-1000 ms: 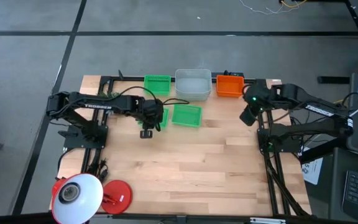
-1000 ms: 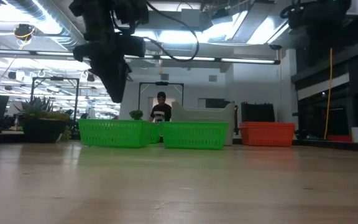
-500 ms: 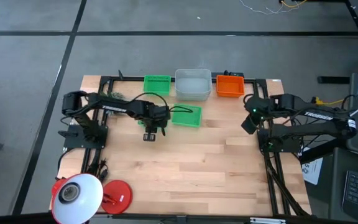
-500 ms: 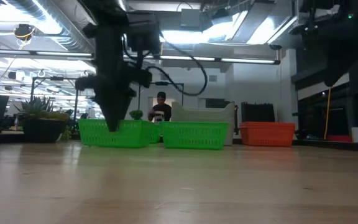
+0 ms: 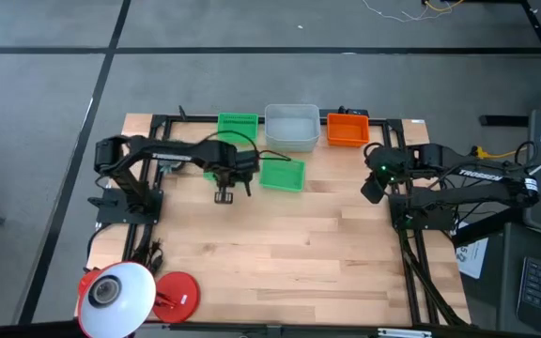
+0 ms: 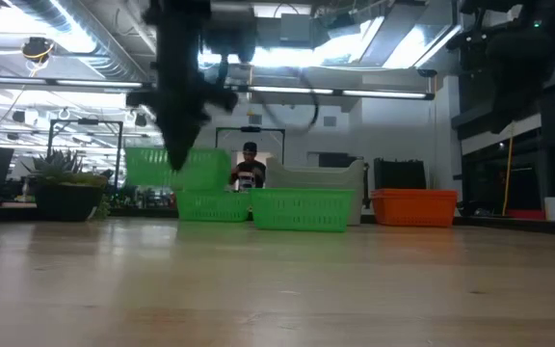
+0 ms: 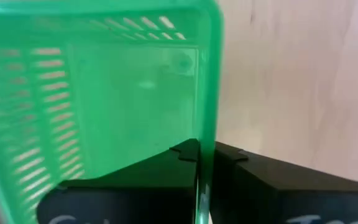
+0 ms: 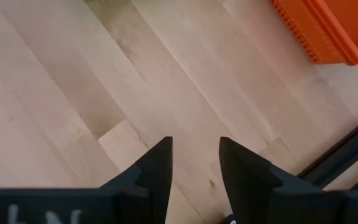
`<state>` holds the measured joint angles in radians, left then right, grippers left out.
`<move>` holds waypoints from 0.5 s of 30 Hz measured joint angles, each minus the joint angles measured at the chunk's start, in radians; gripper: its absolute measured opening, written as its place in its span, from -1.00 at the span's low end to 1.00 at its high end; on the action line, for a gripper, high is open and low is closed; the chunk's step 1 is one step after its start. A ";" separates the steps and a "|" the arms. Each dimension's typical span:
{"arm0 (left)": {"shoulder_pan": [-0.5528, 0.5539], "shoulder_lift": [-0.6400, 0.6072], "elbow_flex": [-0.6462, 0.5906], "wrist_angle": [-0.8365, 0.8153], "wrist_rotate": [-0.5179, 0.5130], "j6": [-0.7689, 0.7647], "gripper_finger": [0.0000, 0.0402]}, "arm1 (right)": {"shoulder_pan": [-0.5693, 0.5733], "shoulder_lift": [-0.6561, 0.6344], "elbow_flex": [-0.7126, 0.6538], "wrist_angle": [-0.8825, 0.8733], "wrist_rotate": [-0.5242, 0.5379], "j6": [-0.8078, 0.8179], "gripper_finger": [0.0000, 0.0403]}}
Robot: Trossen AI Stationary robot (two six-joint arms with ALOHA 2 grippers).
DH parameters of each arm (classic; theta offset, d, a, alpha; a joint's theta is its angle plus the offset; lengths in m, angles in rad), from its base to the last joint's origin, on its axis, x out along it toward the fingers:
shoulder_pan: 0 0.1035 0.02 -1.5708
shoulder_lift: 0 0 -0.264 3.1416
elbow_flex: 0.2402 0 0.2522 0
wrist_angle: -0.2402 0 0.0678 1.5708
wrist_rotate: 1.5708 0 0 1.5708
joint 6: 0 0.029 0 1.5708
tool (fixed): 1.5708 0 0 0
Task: Stack baskets by color
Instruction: Stack the bottom left green bin on top of the top green bin
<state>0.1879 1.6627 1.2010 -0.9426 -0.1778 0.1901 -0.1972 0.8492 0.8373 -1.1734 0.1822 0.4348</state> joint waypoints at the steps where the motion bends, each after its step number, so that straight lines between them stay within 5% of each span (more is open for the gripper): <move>1: 0.001 -0.011 0.033 -0.033 -0.034 0.026 -1.00 | 0.000 0.000 0.000 0.002 0.000 0.001 -0.35; 7: 0.133 -0.031 0.176 -0.027 -0.196 0.272 -1.00 | 0.000 0.000 0.000 0.022 0.000 -0.002 -0.35; 15: 0.404 0.000 0.187 0.121 -0.058 0.433 -1.00 | 0.000 0.000 0.000 0.026 0.000 -0.017 -0.35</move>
<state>0.5915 1.6623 1.3882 -0.8216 -0.2361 0.6232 -0.1974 0.8494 0.8375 -1.1471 0.1822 0.4175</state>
